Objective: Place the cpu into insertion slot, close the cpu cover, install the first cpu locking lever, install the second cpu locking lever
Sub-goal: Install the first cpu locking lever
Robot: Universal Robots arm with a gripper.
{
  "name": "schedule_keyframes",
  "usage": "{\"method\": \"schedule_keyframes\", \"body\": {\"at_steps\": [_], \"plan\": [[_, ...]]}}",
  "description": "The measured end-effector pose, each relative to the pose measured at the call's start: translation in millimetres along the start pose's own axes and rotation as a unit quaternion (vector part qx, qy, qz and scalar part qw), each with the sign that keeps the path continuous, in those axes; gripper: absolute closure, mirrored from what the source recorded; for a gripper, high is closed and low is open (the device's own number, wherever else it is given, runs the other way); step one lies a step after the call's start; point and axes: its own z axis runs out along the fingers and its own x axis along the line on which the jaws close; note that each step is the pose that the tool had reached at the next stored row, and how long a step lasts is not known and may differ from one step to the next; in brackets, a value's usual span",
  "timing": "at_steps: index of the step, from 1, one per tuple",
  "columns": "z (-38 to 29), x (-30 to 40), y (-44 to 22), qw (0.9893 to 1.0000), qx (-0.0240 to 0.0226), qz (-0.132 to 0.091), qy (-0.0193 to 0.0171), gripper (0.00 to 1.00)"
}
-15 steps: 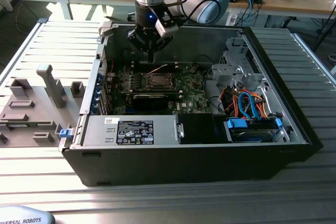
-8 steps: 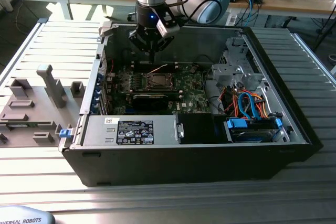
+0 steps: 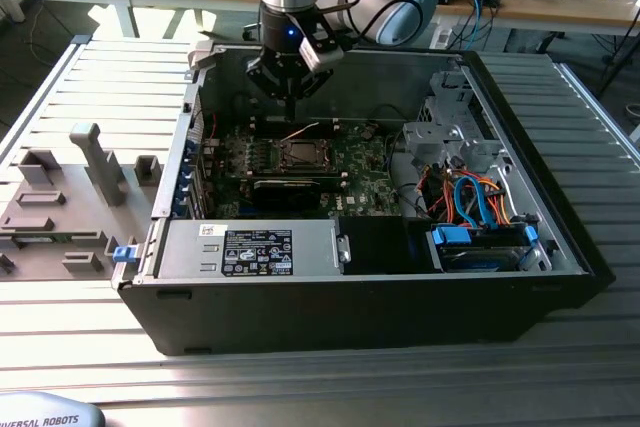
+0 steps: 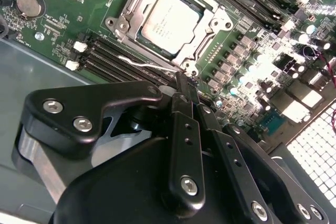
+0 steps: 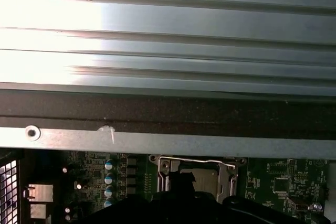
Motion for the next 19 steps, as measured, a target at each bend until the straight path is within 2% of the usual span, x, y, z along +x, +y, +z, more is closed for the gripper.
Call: {"method": "schedule_keyframes", "body": {"at_steps": [19], "plan": [[4.2, -2.5, 0.2, 1.0000, 0.0004, 0.000, 0.0001, 0.89]]}}
